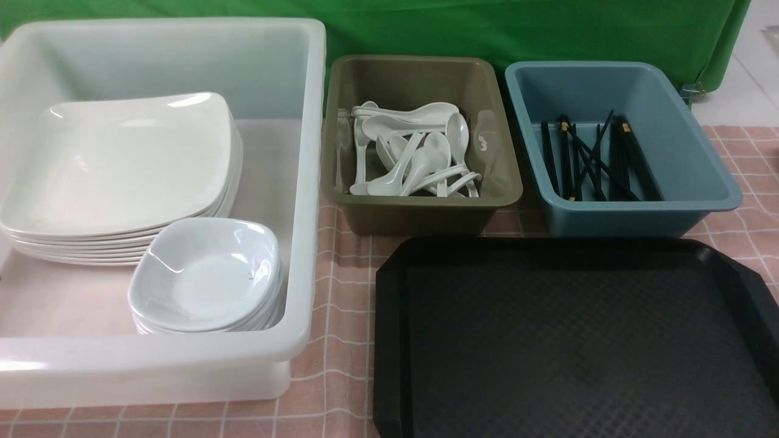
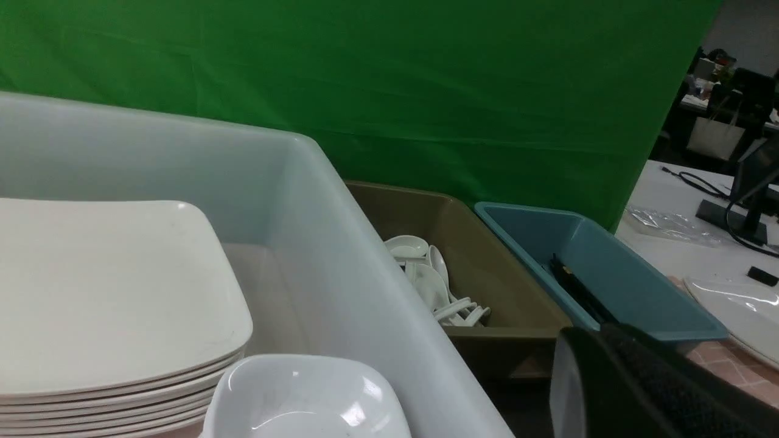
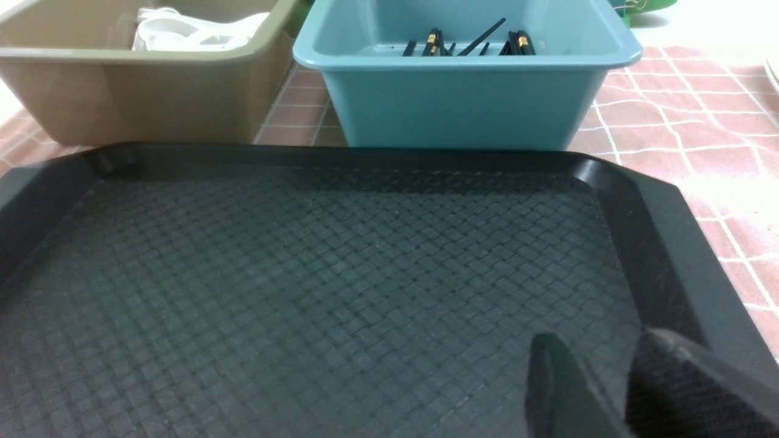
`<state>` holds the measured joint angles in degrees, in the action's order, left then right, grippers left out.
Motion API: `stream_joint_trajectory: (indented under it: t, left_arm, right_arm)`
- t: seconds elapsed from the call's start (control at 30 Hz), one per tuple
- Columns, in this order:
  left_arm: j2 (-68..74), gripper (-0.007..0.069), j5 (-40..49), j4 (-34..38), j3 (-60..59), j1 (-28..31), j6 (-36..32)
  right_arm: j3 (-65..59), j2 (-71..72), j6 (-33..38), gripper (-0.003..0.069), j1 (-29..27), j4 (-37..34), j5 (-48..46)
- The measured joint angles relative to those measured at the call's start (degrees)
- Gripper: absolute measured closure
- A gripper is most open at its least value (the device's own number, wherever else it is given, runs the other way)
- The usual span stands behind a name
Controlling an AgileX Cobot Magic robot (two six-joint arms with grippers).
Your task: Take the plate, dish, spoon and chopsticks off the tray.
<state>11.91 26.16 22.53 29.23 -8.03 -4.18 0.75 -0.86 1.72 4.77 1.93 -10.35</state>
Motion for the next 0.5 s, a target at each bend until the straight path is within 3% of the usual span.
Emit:
stream_joint_trajectory:
  t: [0.5]
  left_arm:
    - [0.0, 0.0627, -0.59, 0.0, -0.07, -0.06, 0.0]
  right_arm:
    - [0.0, 0.0, 0.0, 0.042, 0.0, 0.0, 0.0]
